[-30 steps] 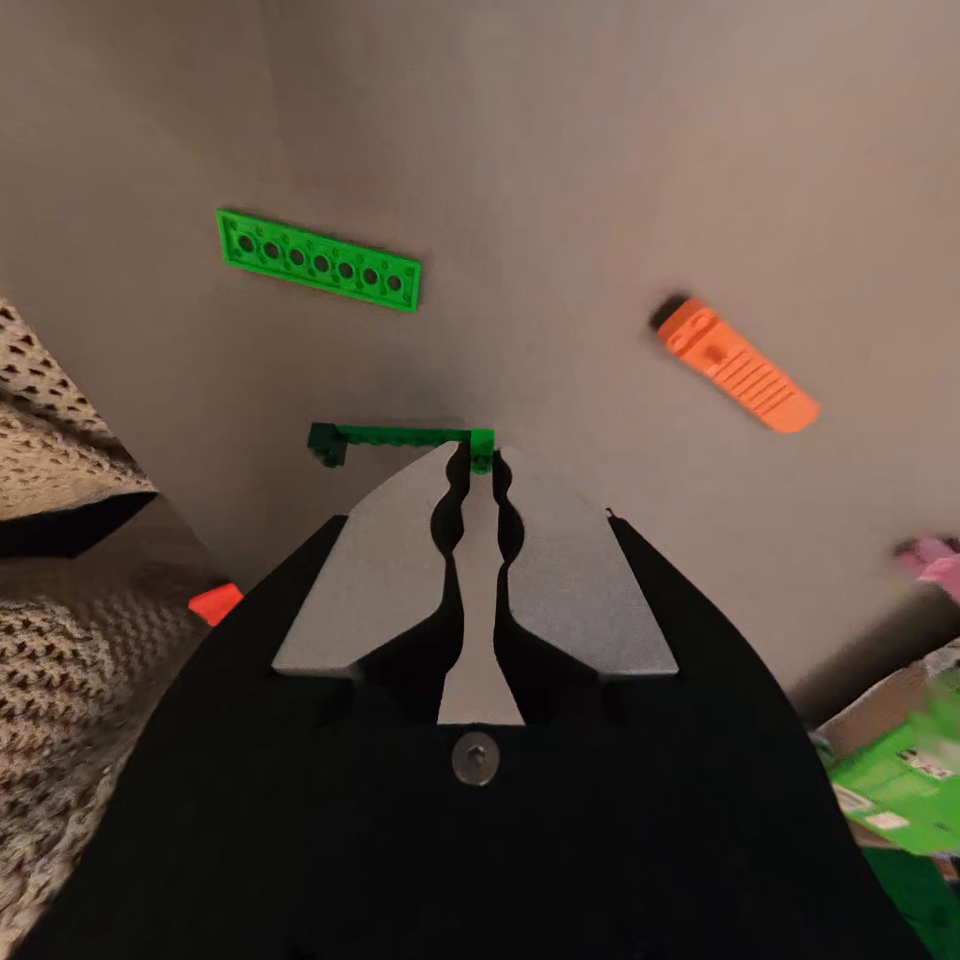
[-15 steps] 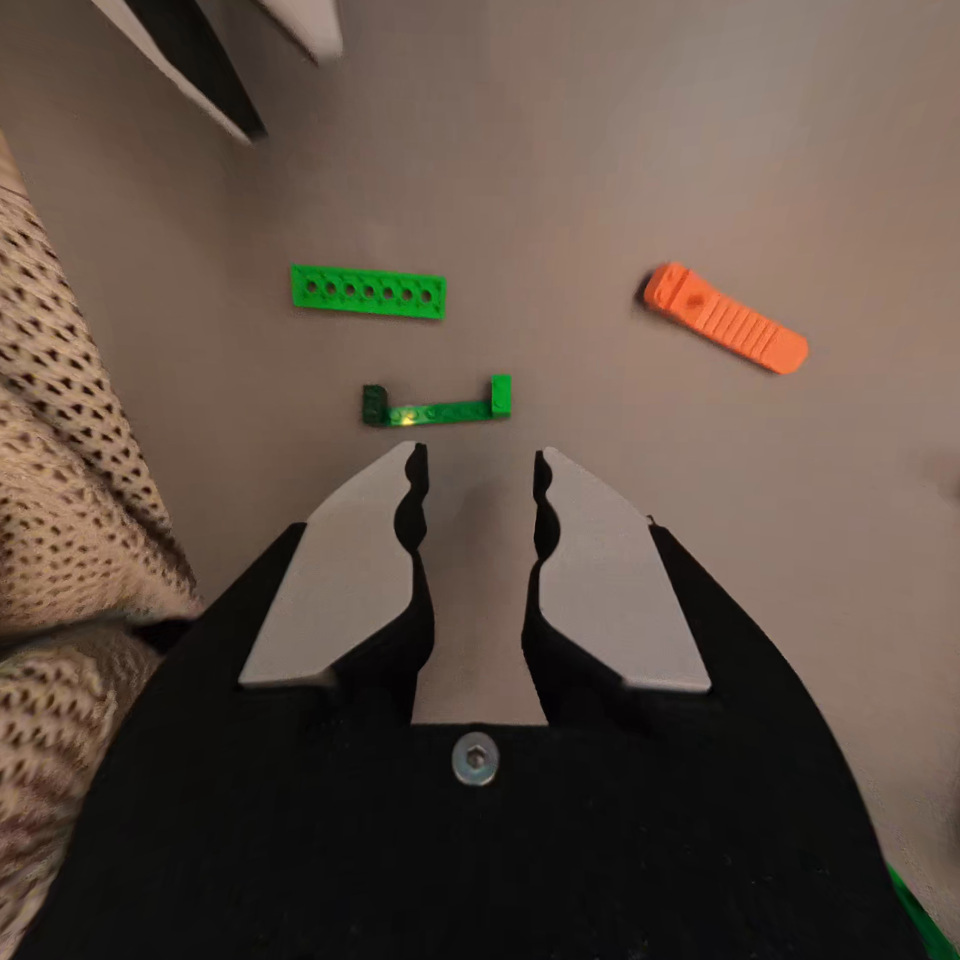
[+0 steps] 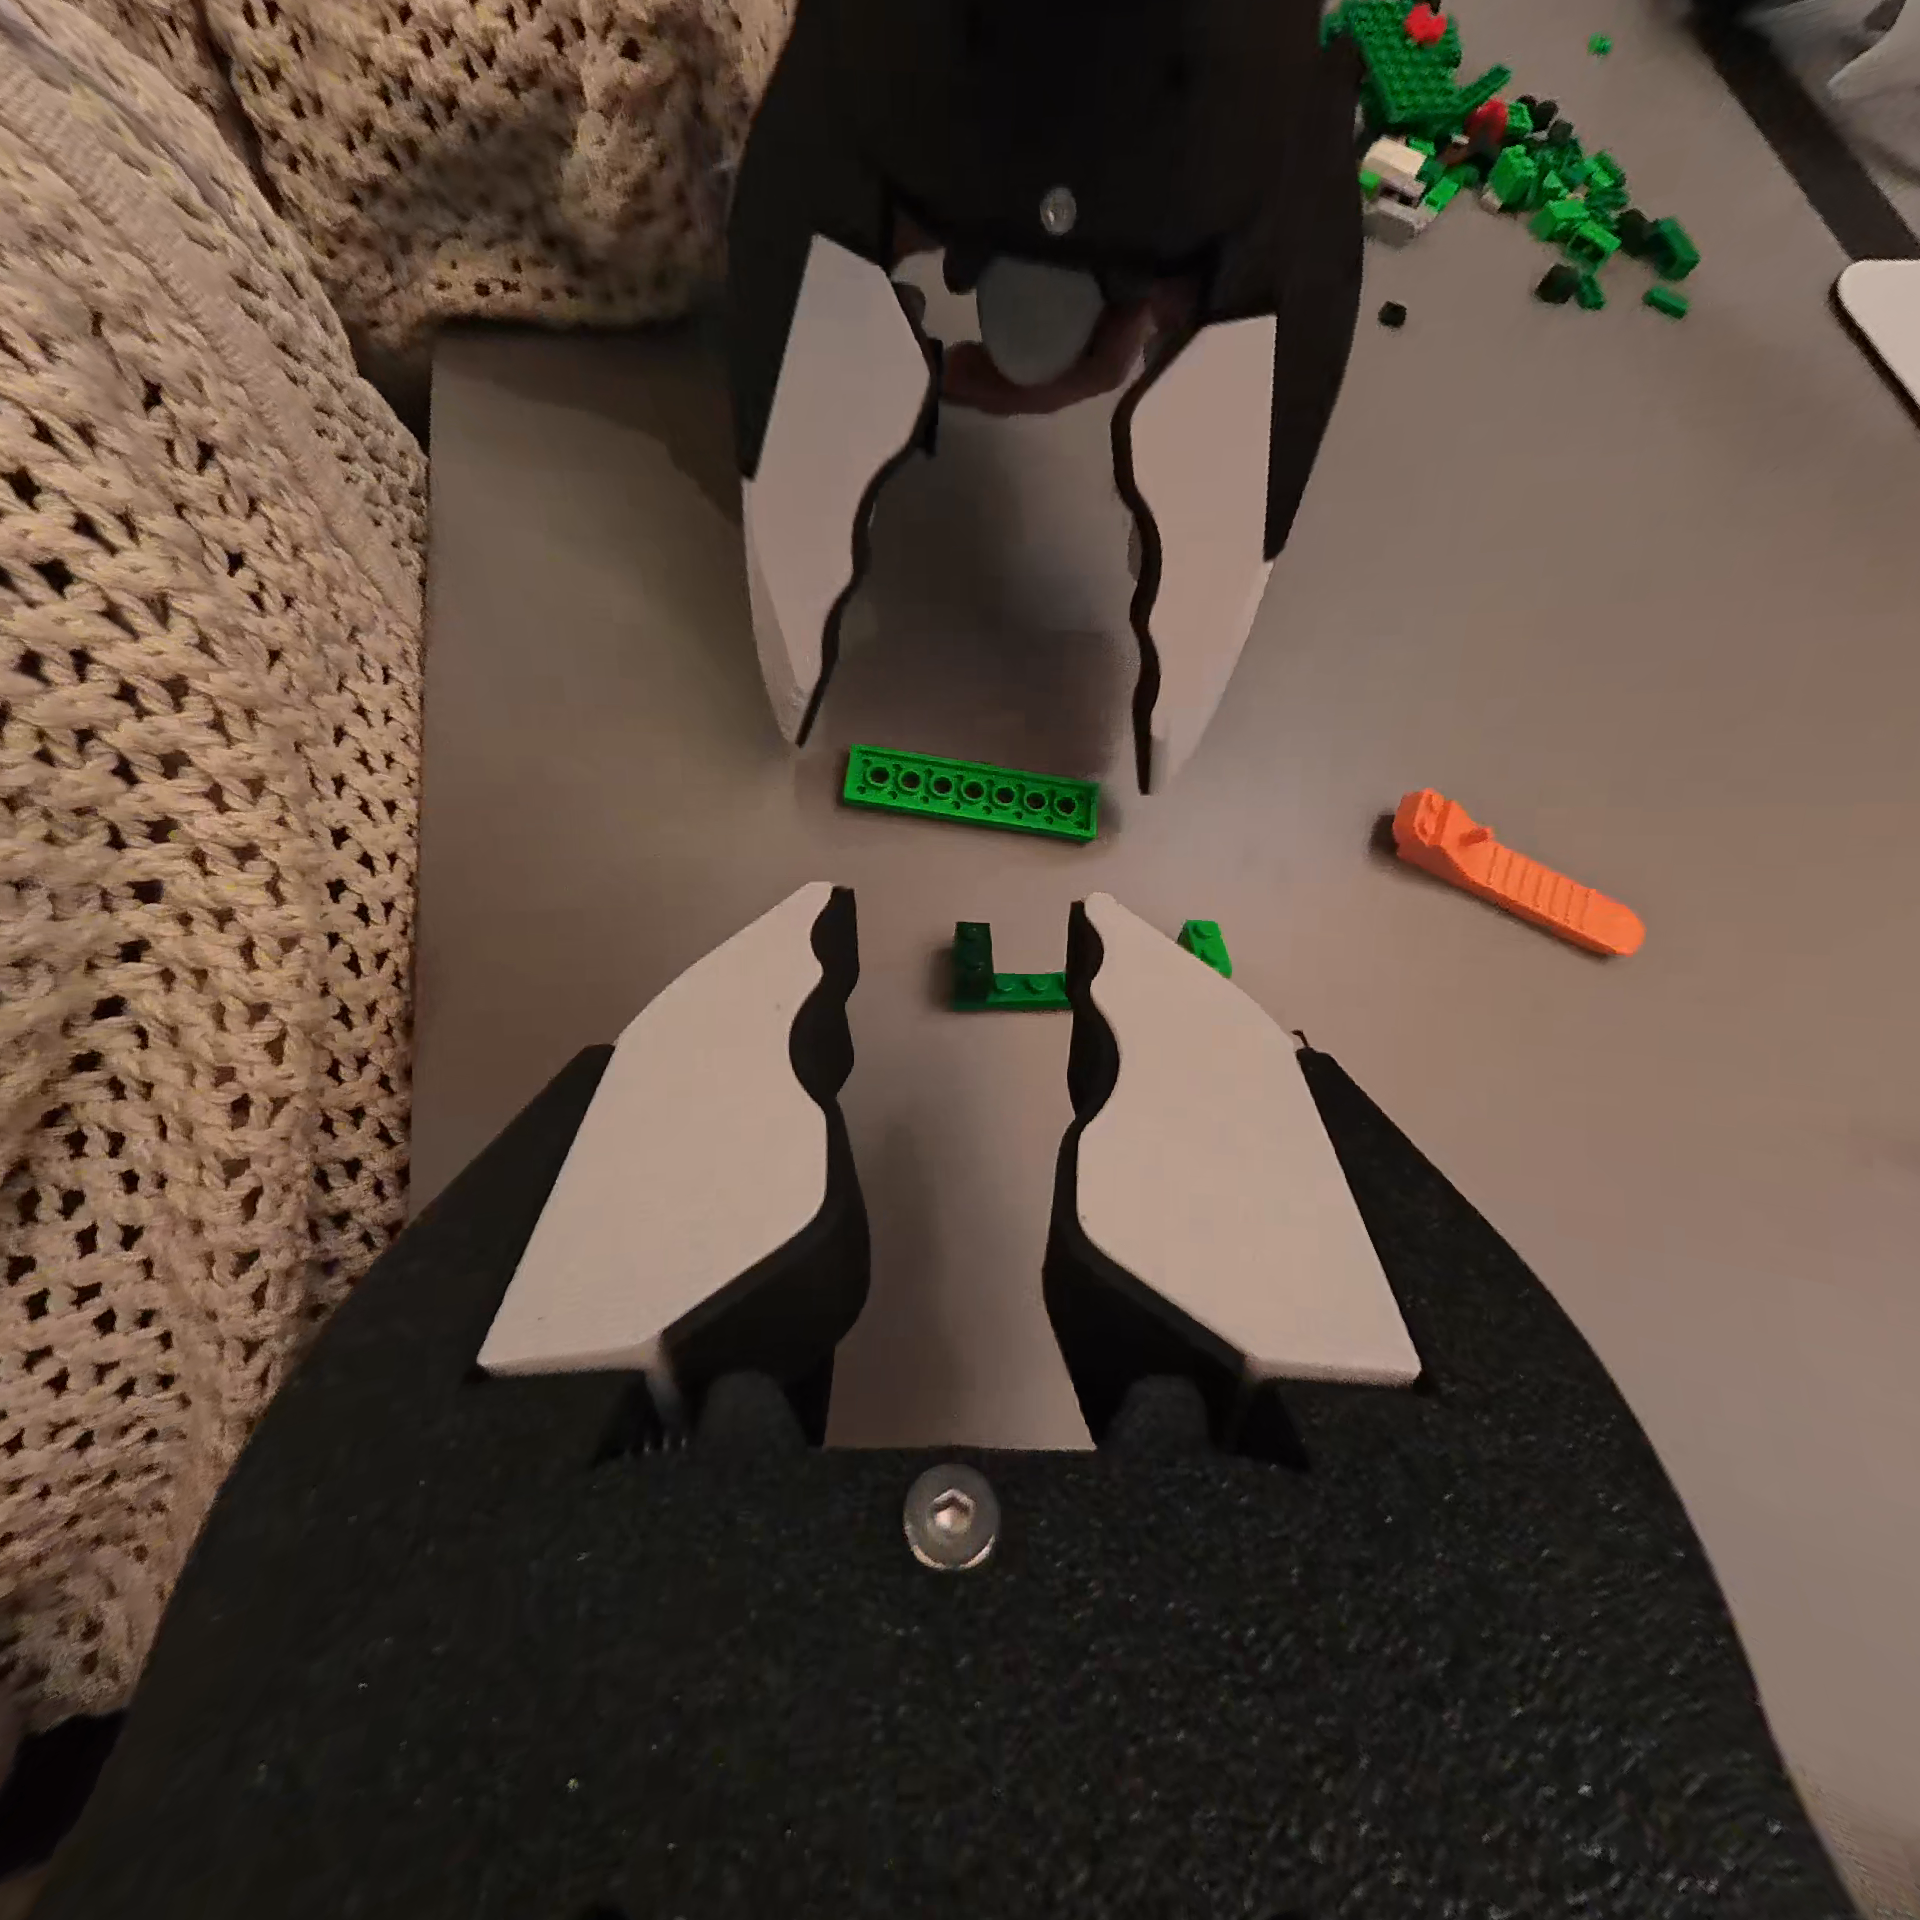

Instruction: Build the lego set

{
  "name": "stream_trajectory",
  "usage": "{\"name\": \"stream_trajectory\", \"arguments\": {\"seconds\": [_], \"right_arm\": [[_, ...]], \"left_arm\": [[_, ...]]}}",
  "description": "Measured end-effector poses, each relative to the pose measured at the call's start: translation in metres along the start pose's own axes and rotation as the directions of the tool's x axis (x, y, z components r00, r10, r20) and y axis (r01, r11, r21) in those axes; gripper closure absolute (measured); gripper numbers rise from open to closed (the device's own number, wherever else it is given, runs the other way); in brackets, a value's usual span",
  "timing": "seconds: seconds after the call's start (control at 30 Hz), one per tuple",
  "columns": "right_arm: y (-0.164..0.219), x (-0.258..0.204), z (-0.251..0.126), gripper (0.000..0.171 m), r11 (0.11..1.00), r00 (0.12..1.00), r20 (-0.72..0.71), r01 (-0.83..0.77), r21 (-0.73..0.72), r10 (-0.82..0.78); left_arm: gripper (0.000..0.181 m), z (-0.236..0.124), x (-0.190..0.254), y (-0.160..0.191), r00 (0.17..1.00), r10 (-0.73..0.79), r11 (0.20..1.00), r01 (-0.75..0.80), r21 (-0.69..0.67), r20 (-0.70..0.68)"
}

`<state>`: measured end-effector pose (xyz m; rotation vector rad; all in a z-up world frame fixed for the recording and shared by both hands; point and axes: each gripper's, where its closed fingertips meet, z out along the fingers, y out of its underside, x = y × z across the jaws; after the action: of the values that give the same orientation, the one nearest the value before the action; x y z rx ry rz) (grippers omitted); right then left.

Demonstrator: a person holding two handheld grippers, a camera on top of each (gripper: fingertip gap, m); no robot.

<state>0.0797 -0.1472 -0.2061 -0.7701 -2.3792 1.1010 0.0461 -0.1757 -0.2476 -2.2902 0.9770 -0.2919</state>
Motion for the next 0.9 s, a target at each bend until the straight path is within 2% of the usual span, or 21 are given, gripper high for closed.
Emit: {"name": "stream_trajectory", "arguments": {"seconds": [0.07,0.2,0.27,0.4,0.5,0.53,0.6,0.7,0.8,0.9], "right_arm": [[0.003,0.001,0.0,0.133,1.0,1.0,0.003,-0.021,0.01,0.021],[0.003,0.003,-0.003,0.133,0.998,0.999,0.006,-0.039,0.044,0.039],[0.001,0.004,-0.004,0.133,0.997,0.999,-0.002,-0.045,0.062,0.045],[-0.007,0.009,-0.002,0.132,0.988,0.995,-0.019,-0.094,0.122,0.097],[-0.02,0.018,-0.001,0.132,0.952,0.975,-0.012,-0.213,0.217,0.221],[-0.026,0.022,-0.001,0.133,0.923,0.958,0.008,-0.278,0.266,0.286],[-0.042,0.023,-0.004,0.135,0.835,0.913,0.139,-0.408,0.369,0.384],[-0.067,0.011,-0.01,0.136,0.694,0.804,0.424,-0.583,0.421,0.418],[-0.094,-0.006,-0.019,0.136,0.579,0.645,0.687,-0.716,0.389,0.335],[-0.111,-0.016,-0.027,0.138,0.497,0.493,0.839,-0.801,0.333,0.232]], "left_arm": [[0.096,0.005,-0.001,0.006,0.999,-0.034,0.999,0.033,-0.026,-0.022],[0.098,0.01,-0.001,0.0,0.996,-0.061,0.997,0.064,0.035,-0.065],[0.113,0.01,-0.007,0.0,0.997,-0.066,0.997,0.067,0.028,-0.029],[0.116,0.009,-0.007,0.001,0.999,-0.04,0.998,0.04,0.05,0.0],[0.116,-0.005,-0.015,-0.01,0.982,0.077,0.976,-0.109,0.188,0.17],[0.116,-0.016,-0.015,-0.021,0.965,0.114,0.945,-0.179,0.274,0.236],[0.116,-0.046,-0.006,-0.051,0.933,0.145,0.825,-0.298,0.481,0.33],[0.116,-0.088,0.013,-0.085,0.943,0.119,0.608,-0.317,0.728,0.311],[0.116,-0.107,0.029,-0.1,0.959,0.132,0.475,-0.284,0.833,0.251],[0.116,-0.11,0.038,-0.105,0.965,0.149,0.432,-0.261,0.863,0.217]]}}
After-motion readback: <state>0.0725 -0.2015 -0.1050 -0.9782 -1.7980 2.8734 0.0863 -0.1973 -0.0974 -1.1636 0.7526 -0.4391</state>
